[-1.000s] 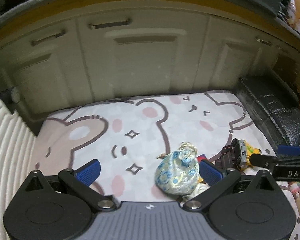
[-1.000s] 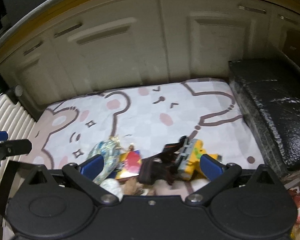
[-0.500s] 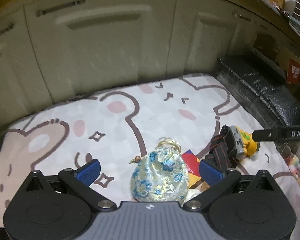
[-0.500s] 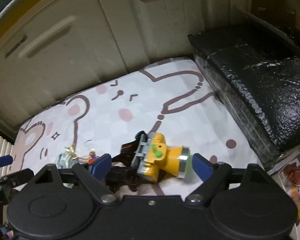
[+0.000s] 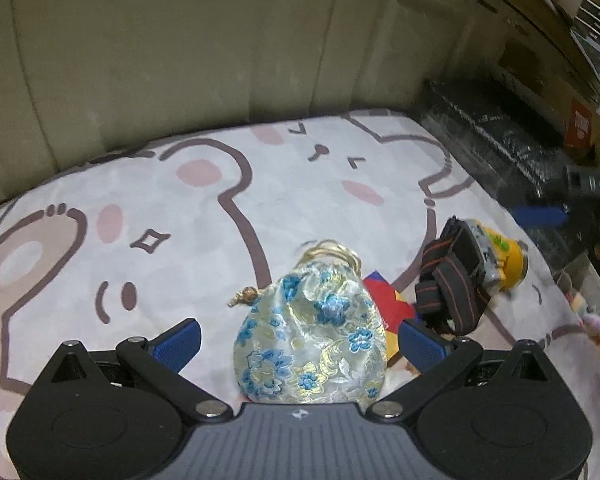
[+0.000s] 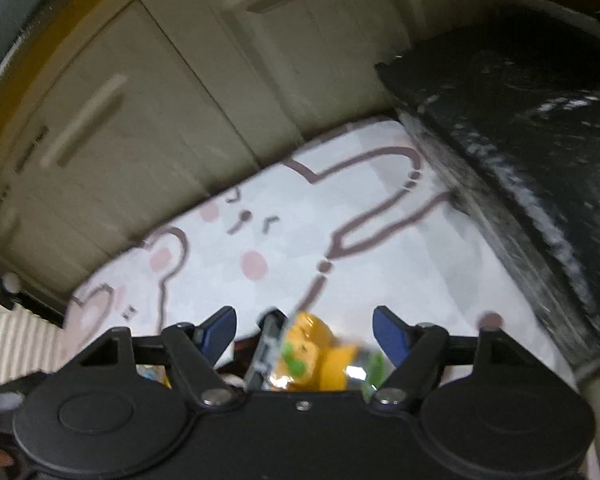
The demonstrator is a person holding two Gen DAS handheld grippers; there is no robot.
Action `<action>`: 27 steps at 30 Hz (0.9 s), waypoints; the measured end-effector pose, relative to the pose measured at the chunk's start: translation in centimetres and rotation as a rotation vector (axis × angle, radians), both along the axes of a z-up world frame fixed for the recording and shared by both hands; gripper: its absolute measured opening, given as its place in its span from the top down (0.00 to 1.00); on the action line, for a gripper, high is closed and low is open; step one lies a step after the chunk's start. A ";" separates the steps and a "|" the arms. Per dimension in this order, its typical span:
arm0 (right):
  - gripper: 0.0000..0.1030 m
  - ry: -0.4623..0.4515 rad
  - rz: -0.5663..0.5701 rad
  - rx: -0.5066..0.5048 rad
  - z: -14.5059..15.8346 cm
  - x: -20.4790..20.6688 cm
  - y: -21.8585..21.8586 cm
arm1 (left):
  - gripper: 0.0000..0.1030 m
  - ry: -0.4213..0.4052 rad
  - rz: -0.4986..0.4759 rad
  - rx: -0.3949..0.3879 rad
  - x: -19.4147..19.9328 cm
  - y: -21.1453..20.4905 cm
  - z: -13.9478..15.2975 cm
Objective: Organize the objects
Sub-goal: 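Grasp the blue floral pouch with the left tool while the right tool grasps the yellow headlamp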
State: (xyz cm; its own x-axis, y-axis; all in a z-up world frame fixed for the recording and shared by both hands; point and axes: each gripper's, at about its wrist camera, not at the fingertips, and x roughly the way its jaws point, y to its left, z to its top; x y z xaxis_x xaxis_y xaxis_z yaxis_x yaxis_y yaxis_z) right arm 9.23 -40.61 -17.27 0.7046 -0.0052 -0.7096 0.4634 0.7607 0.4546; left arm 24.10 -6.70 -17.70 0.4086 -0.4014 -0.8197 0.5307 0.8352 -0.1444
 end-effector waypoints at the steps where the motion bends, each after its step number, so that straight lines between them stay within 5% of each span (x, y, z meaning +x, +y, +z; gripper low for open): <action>1: 0.27 -0.006 0.013 0.010 -0.2 0.4 -0.2 | 0.00 0.011 -0.005 0.002 0.1 -0.1 -0.3; 9: 0.27 0.026 0.120 0.126 -2.7 1.9 -0.3 | 0.00 0.049 -0.041 0.022 0.7 -0.7 -2.1; 17: 0.21 0.017 0.212 0.166 -1.9 0.0 0.9 | 0.00 0.089 -0.007 0.048 1.7 -0.8 -3.5; 21: 0.21 0.070 0.303 0.106 -1.1 -0.4 1.6 | 0.00 0.128 0.012 0.013 1.9 -0.5 -3.8; 27: 0.26 0.222 0.506 -0.243 0.3 -0.4 3.6 | 0.01 0.187 0.027 -0.058 1.6 -0.2 -3.5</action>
State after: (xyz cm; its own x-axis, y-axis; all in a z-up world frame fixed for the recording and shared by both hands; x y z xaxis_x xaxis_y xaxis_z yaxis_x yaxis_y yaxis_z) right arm 8.80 -36.99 -16.99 0.4974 0.1111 -0.8604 0.0810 0.9815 0.1736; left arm 25.69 -6.87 -21.17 0.2622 -0.4410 -0.8584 0.4679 0.8360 -0.2866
